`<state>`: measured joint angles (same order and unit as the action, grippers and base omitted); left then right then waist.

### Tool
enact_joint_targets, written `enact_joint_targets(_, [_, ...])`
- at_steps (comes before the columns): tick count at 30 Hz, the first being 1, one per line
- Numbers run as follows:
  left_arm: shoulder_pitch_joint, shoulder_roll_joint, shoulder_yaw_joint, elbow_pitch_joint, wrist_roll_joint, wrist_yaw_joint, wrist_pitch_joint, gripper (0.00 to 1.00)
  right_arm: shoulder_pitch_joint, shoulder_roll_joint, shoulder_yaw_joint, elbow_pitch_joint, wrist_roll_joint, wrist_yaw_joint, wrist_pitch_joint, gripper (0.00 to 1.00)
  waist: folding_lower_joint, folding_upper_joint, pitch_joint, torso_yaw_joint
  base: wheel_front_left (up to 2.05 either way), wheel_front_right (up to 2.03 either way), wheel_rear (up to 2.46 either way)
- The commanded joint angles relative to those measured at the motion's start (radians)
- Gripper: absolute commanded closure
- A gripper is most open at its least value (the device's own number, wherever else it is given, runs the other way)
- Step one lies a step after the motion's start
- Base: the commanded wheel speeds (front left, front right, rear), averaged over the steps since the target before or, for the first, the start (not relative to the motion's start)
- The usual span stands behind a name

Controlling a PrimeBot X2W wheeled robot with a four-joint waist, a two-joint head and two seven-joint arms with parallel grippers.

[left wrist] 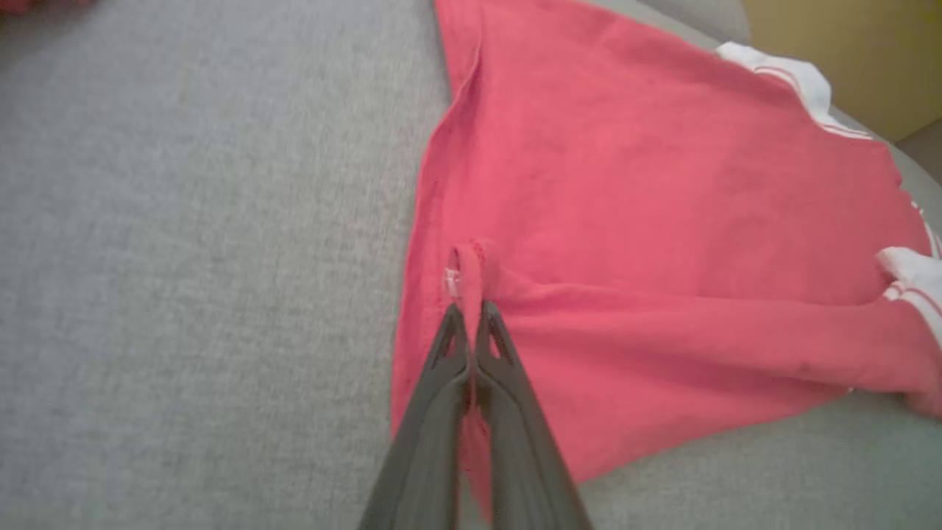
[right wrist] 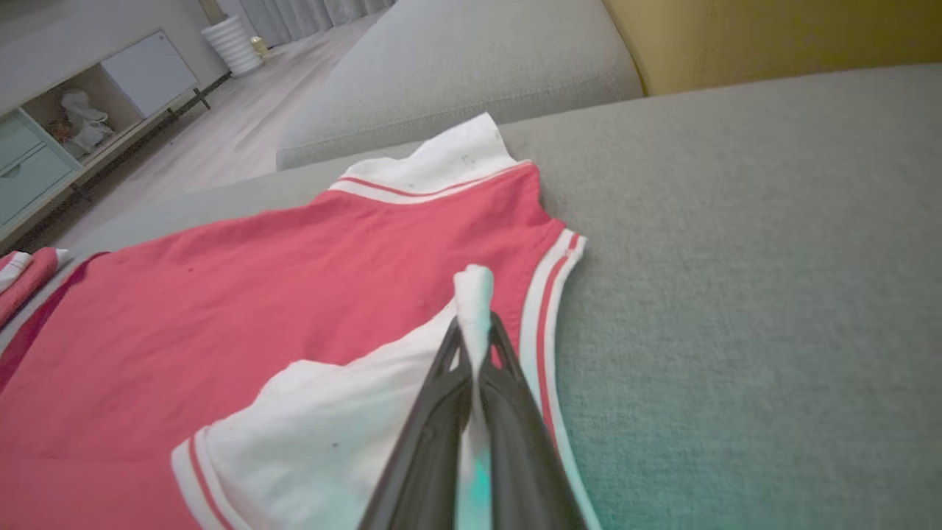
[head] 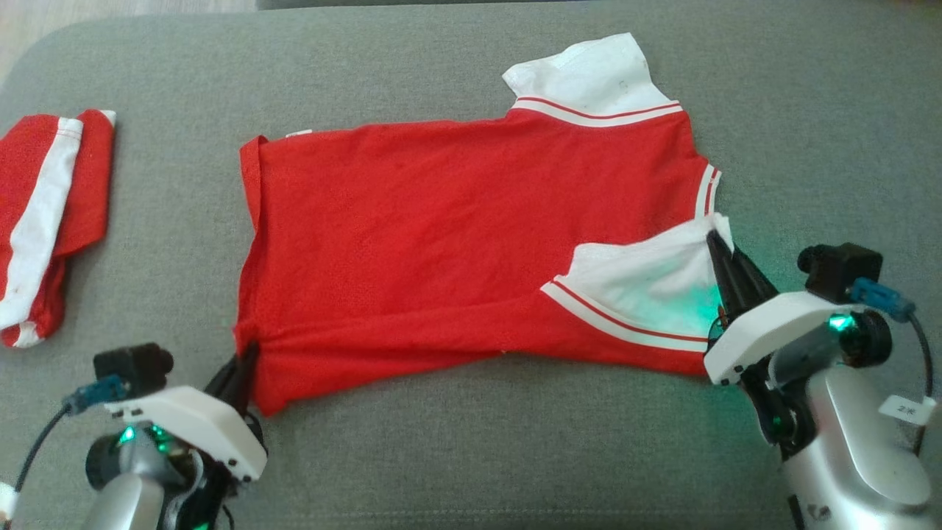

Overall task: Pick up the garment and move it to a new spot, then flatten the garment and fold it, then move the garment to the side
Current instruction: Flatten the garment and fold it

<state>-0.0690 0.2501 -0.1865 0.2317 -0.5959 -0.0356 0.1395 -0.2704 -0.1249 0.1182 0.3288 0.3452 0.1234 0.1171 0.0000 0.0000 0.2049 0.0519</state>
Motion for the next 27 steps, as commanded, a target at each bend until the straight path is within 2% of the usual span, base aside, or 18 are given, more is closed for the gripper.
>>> enact_joint_targets(1, [-0.050,0.017,0.031,0.003,-0.007,-0.006,-0.008,1.00,-0.037,-0.009,0.021,0.010,0.014,0.007,-0.018,1.00,0.0000,0.0000,0.002,-0.001,0.00,0.00,0.00])
enact_joint_targets(3, [-0.051,0.015,0.028,0.019,-0.011,-0.012,-0.010,1.00,-0.044,-0.007,0.020,0.035,0.015,0.007,-0.022,1.00,0.0000,0.0000,0.002,-0.002,0.00,0.00,0.00])
enact_joint_targets(4, [-0.053,0.012,0.027,0.031,-0.013,-0.015,-0.017,0.67,-0.050,-0.004,0.018,0.054,0.018,0.007,-0.033,0.56,0.0000,0.0000,0.003,-0.003,0.00,0.00,0.00])
enact_joint_targets(5, [-0.056,0.012,0.027,0.040,-0.008,-0.015,-0.032,0.00,-0.056,-0.001,0.017,0.068,0.020,0.007,-0.050,0.00,0.0000,0.0000,0.005,-0.002,0.00,0.00,0.00])
enact_joint_targets(11, [-0.050,-0.011,0.043,0.041,0.020,-0.005,-0.178,0.00,-0.055,0.010,0.012,0.076,0.008,0.007,-0.182,0.00,0.0000,0.0000,0.001,0.002,0.00,0.00,0.00])
enact_joint_targets(16, [-0.011,-0.029,0.046,-0.031,0.102,0.049,-0.339,0.00,0.018,0.016,-0.014,-0.047,-0.090,0.007,-0.296,0.00,0.0000,0.0000,-0.029,0.006,0.00,0.00,0.00])
enact_joint_targets(21, [0.032,-0.030,0.042,-0.128,0.203,0.100,-0.392,0.00,0.134,0.040,-0.052,-0.186,-0.178,0.007,-0.291,0.00,0.0000,0.0000,-0.064,0.002,0.00,0.00,0.00])
enact_joint_targets(27, [0.097,-0.034,0.020,-0.222,0.285,0.119,-0.400,0.00,0.276,0.064,-0.068,-0.332,-0.220,0.007,-0.238,0.00,0.0000,0.0000,-0.092,-0.006,0.00,0.00,0.00])
